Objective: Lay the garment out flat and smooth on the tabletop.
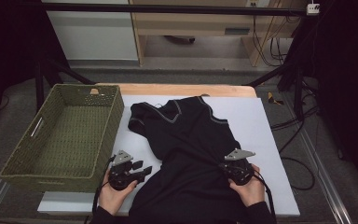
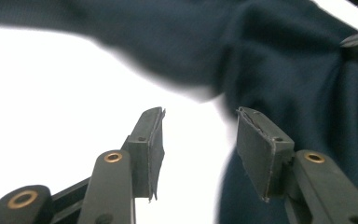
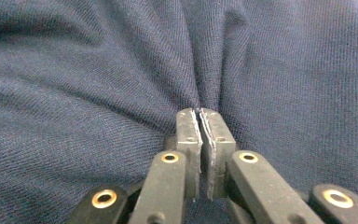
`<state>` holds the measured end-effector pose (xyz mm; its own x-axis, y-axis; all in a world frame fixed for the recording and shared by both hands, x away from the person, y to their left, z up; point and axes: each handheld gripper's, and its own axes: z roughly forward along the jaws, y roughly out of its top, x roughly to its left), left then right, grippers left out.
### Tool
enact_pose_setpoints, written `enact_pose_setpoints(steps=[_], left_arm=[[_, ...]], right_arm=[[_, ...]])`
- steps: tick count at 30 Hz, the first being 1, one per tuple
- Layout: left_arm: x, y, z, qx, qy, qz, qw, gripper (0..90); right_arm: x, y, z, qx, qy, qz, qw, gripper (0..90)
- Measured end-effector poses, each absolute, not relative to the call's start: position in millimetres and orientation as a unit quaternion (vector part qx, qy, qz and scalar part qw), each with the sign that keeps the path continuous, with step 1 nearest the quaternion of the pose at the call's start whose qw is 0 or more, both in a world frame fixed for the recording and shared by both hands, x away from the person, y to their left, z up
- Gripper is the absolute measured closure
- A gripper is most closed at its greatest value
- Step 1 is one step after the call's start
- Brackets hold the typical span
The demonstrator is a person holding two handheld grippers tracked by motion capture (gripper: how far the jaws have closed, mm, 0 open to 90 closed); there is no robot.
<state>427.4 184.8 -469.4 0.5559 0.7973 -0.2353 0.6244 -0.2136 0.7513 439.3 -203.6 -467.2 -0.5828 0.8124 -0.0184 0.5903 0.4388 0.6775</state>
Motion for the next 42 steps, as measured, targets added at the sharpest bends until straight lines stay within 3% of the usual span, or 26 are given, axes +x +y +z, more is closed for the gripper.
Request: enact_pose_setpoints(steps=[8,12,18,23,30,35,37,39,40,42], left_arm=[[426.9,148.1,-483.2,0.804,0.412,0.06,0.424,55.6],[417.8,137.2,-480.8,0.829,0.388,0.09,0.394,81.5],[413.8,146.2,-471.4,0.836,0.379,0.101,0.385,86.2],[405.5,160.2,-465.0,0.829,0.381,0.106,0.395,86.2],[395.3,160.9,-467.6,0.835,0.371,0.103,0.393,86.2],[389.8,158.0,-467.8,0.838,0.366,0.104,0.391,86.1],[388.5,159.9,-467.8,0.838,0.369,0.103,0.389,86.1],[386.4,163.6,-467.6,0.836,0.373,0.103,0.388,86.1],[384.8,166.1,-467.0,0.835,0.376,0.104,0.388,86.1],[380.2,172.3,-464.7,0.832,0.38,0.109,0.388,86.1]], right_arm=[[438.9,-203.4,-467.4,0.421,0.831,0.319,0.173,86.9],[438.7,-203.3,-466.7,0.421,0.83,0.323,0.171,85.2],[435.7,-189.5,-442.9,0.38,0.814,0.392,0.199,62.4],[452.2,-132.5,-426.8,0.339,0.814,0.438,0.176,47.9],[501.1,-32.9,-440.9,0.31,0.84,0.426,0.13,43.1],[524.5,12.5,-463.3,0.312,0.857,0.387,0.136,37.0],[527.5,24.3,-471.6,0.303,0.871,0.356,0.154,41.1],[525.5,28.8,-469.6,0.286,0.878,0.32,0.211,72.3],[525.5,27.7,-465.3,0.284,0.881,0.308,0.219,80.8],[526.6,18.5,-454.3,0.316,0.863,0.346,0.189,85.8]])
